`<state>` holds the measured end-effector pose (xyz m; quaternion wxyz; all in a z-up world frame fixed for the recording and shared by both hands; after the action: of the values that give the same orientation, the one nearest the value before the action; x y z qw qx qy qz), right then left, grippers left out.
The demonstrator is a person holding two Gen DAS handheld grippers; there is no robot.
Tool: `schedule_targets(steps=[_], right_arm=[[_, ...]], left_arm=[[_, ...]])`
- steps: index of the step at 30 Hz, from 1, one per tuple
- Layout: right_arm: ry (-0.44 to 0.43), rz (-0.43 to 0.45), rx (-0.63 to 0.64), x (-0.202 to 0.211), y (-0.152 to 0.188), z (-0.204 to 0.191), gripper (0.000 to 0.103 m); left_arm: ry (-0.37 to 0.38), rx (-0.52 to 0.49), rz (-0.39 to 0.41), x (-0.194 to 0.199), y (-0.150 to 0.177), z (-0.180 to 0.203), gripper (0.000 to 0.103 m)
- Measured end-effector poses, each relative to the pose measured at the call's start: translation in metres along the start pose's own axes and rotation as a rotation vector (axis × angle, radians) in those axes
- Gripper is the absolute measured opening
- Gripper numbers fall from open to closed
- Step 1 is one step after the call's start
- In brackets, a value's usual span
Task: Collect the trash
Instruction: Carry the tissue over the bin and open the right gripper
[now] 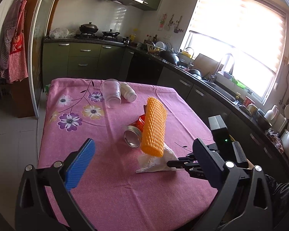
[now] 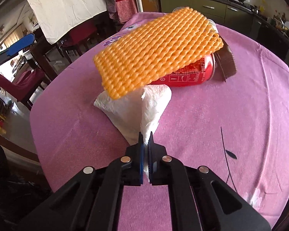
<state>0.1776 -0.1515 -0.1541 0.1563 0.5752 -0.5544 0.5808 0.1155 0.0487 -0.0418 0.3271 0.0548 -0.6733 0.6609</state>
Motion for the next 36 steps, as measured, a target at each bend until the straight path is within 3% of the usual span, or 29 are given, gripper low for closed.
schedule_targets(steps=[4,12,16,19,26,33,36], right_arm=[[-0.010,0.018,-0.120,0.025,0.015,0.026,0.004],[0.015,0.054,-0.375,0.091,0.056,0.096,0.004],[0.010,0.033,-0.432,0.118,0.082,0.115,0.004],[0.044,0.077,-0.457,0.140,0.089,0.127,0.004],[0.243,0.258,-0.568,0.213,0.092,0.194,0.004],[0.467,0.238,-0.760,0.219,0.107,0.307,0.005],[0.517,0.212,-0.832,0.211,0.114,0.348,0.005]], left_arm=[[-0.023,-0.071,0.000,-0.001,-0.003,0.013,0.096],[0.044,-0.106,-0.003,-0.013,-0.007,0.036,0.096],[0.077,-0.098,-0.014,-0.022,-0.007,0.046,0.096],[0.095,-0.093,-0.021,-0.027,-0.006,0.054,0.096],[0.103,-0.130,-0.006,-0.025,-0.010,0.075,0.096],[0.107,-0.144,-0.017,-0.028,-0.010,0.084,0.096],[0.103,-0.151,-0.029,-0.032,-0.010,0.087,0.096]])
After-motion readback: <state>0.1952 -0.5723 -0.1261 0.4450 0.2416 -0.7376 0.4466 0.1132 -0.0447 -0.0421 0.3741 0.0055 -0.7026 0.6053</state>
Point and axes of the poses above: each gripper's, at about its wrist camera, not at the fingertips, and x roughly against the way its jaws point, z to its right, y to its underside, the point moved 3 cm from there along -x, roughly the way its jaws point, and after that the axes turned 13 degrees about -x, right-handed, at the moved point
